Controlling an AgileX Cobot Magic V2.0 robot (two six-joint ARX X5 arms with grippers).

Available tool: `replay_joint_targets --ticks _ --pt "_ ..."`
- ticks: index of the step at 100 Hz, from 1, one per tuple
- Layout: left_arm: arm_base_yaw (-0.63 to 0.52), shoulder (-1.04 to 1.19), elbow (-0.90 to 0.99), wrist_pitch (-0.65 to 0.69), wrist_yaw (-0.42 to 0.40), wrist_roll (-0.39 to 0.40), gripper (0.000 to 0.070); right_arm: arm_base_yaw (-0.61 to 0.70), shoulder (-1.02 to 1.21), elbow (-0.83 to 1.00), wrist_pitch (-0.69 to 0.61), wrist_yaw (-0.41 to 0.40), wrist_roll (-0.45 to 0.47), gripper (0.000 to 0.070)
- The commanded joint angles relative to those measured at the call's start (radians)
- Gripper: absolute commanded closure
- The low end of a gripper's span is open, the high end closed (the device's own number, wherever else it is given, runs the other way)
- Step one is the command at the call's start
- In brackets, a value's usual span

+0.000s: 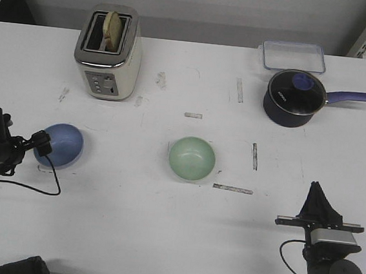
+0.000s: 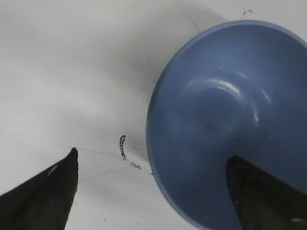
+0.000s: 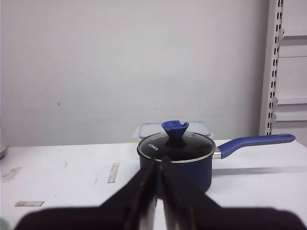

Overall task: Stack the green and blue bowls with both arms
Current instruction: 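Reach the left gripper to the rim of the light blue bowl, then grip the blue bowl rim and lift it toward the green bowl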

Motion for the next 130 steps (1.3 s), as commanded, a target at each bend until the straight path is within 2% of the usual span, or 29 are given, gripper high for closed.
replay_joint_targets --ticks 1,7,27,40,58,81,94,115,130 --pt "0.016 0.045 0.02 0.024 0.05 0.005 0.0218 0.001 -0.001 0.006 0.013 0.0 0.009 0.0692" --pt "0.023 0.079 0.02 0.051 0.083 0.005 0.026 0.001 -0.001 0.006 0.013 0.0 0.009 0.0692" --pt "0.022 0.173 0.02 0.108 0.087 0.005 0.0281 0.001 -0.001 0.006 0.013 0.0 0.009 0.0692" --pt "0.022 0.216 0.02 0.103 0.086 0.005 0.0508 0.001 -0.001 0.006 0.013 0.0 0.009 0.0692" --pt "0.02 0.222 0.031 0.086 0.086 0.004 0.07 0.001 -0.001 0.006 0.013 0.0 0.009 0.0692" --pt "-0.006 0.222 0.146 -0.06 0.087 -0.005 0.07 0.001 -0.001 0.006 0.013 0.0 0.009 0.0692" --pt "-0.054 0.222 0.213 -0.126 0.091 -0.061 0.07 0.001 -0.001 0.006 0.013 0.0 0.009 0.0692" --pt "-0.239 0.222 0.245 -0.122 0.144 -0.137 0.07 0.001 -0.001 0.006 0.013 0.0 0.009 0.0692" --pt "-0.415 0.225 0.245 -0.02 0.216 -0.233 0.07 0.001 -0.001 0.006 0.013 0.0 0.009 0.0693"
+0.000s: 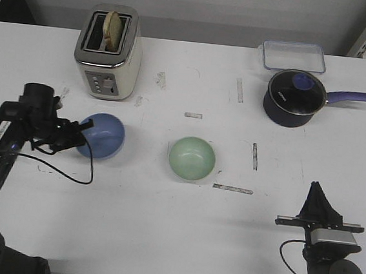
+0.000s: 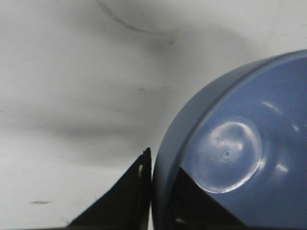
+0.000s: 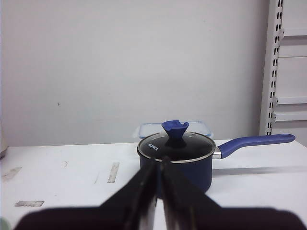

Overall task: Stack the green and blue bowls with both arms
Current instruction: 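Grip the blue bowl rim and lift it toward the green bowl, then lower the blue bowl into the green bowl and open the left gripper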

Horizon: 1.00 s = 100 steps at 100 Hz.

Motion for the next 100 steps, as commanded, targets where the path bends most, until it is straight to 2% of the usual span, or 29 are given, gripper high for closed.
replay_joint_targets --ticks 1,13,31,51,68,81,92,100 --pt "-0.069 0.016 0.024 0.056 0.047 -0.08 0.07 0.001 -0.001 0.006 0.013 0.0 0.009 0.0692" --pt "-0.206 0.021 0.024 0.202 0.109 -0.107 0.07 0.001 -0.001 0.006 0.013 0.0 0.009 0.0692" --pt "-0.393 0.051 0.024 0.407 0.114 -0.123 0.0699 0.001 -0.001 0.006 0.013 0.0 0.009 0.0692" --pt "-0.551 0.131 0.024 0.538 0.114 -0.231 0.0696 0.001 -0.001 0.006 0.013 0.0 0.009 0.0692" --pt "-0.585 0.167 0.024 0.565 0.1 -0.29 0.0688 0.001 -0.001 0.006 0.013 0.0 0.009 0.0692" --pt "-0.584 0.166 0.025 0.562 0.063 -0.296 0.0683 0.001 -0.001 0.006 0.013 0.0 0.009 0.0692" --pt "-0.581 0.166 0.025 0.56 0.062 -0.307 0.0607 0.001 -0.001 0.006 0.013 0.0 0.009 0.0692" --pt "-0.582 0.166 0.025 0.558 0.062 -0.307 0.0606 0.001 -0.001 0.006 0.013 0.0 0.009 0.0692"
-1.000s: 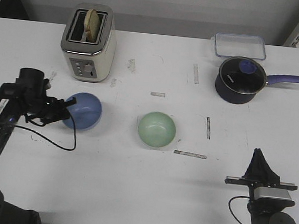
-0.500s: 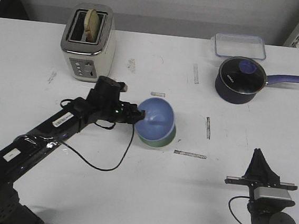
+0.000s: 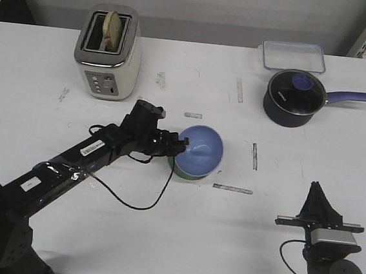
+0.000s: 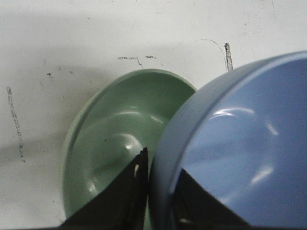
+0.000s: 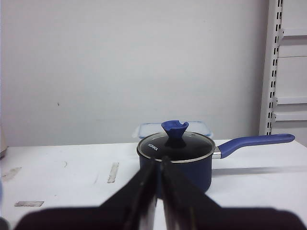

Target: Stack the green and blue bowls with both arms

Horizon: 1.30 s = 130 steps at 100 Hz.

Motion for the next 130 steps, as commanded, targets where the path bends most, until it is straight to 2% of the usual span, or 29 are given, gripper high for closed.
replay_joint_targets --ticks 1,22,25,30,36,43,67,83,96,106,118,130 --pt "-0.005 0.011 0.024 0.005 0.001 -0.012 0.0606 0.001 -0.001 0.006 0.013 0.0 0.009 0.0692" --pt "-0.005 0.011 0.024 0.005 0.002 -0.012 0.0598 0.001 -0.001 0.006 0.013 0.0 0.009 0.0692" --pt "-0.005 0.011 0.024 0.005 0.002 -0.012 0.0559 0.001 -0.001 0.006 0.013 0.0 0.009 0.0692" --pt "-0.005 0.008 0.024 0.001 0.002 -0.012 0.0441 0.001 -0.001 0.006 0.013 0.0 0.009 0.0692" --pt "-0.005 0.001 0.024 -0.005 0.002 -0.011 0.0339 0.001 -0.001 0.006 0.013 0.0 0.009 0.0692" --pt "-0.005 -0.016 0.024 -0.01 0.002 -0.008 0.0278 0.001 -0.001 0.006 0.013 0.0 0.009 0.0692" --pt "-0.005 -0.088 0.024 -0.013 0.001 0.001 0.0278 0.001 -0.001 0.006 0.013 0.0 0.009 0.0692" --pt "-0.005 -0.118 0.024 -0.015 0.001 0.052 0.0281 0.001 -0.001 0.006 0.013 0.0 0.009 0.0692" --pt "-0.006 -0.144 0.023 -0.014 -0.016 0.19 0.0295 0.001 -0.001 0.006 0.013 0.0 0.009 0.0692" --pt "-0.006 -0.183 -0.004 -0.002 -0.102 0.3 0.032 0.001 -0.001 0.006 0.013 0.0 0.009 0.0692" --pt "-0.004 -0.269 -0.099 0.071 -0.206 0.449 0.0477 0.001 -0.001 0.006 0.013 0.0 0.009 0.0692" --pt "0.017 -0.372 -0.221 0.182 -0.253 0.556 0.0553 0.001 -0.001 0.006 0.013 0.0 0.009 0.0692"
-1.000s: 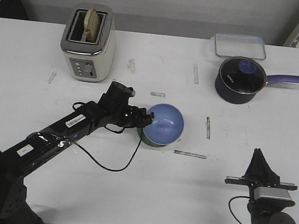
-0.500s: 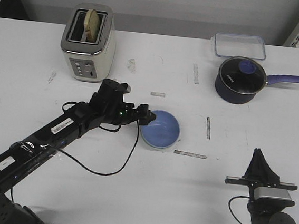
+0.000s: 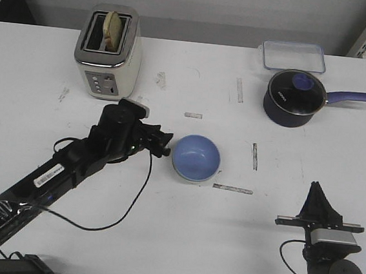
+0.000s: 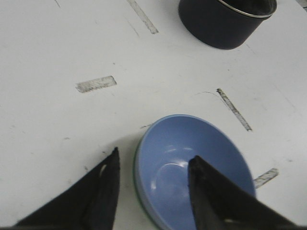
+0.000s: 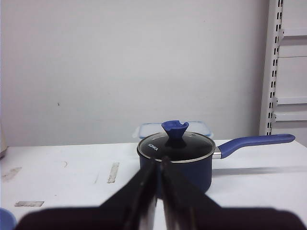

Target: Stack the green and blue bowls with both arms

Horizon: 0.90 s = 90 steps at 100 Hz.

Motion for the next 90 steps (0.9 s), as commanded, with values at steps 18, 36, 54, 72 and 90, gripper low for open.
replay_joint_targets --ticks 18,36,54,72,90 --pt "0.057 -0.215 -0.245 0.227 -0.056 0.229 0.0665 0.001 -0.001 0.006 0.014 0.0 0.009 0.0692" --pt "0.136 -0.394 -0.38 0.256 -0.145 0.232 0.07 0.001 -0.001 0.006 0.013 0.0 0.009 0.0692" --pt "0.24 -0.571 -0.511 0.26 -0.206 0.23 0.0699 0.001 -0.001 0.006 0.013 0.0 0.009 0.0692" --pt "0.335 -0.774 -0.691 0.335 -0.206 0.22 0.0699 0.001 -0.001 0.006 0.014 0.0 0.009 0.0692" --pt "0.393 -0.988 -0.831 0.332 -0.206 0.22 0.0699 0.001 -0.001 0.006 0.013 0.0 0.009 0.0692"
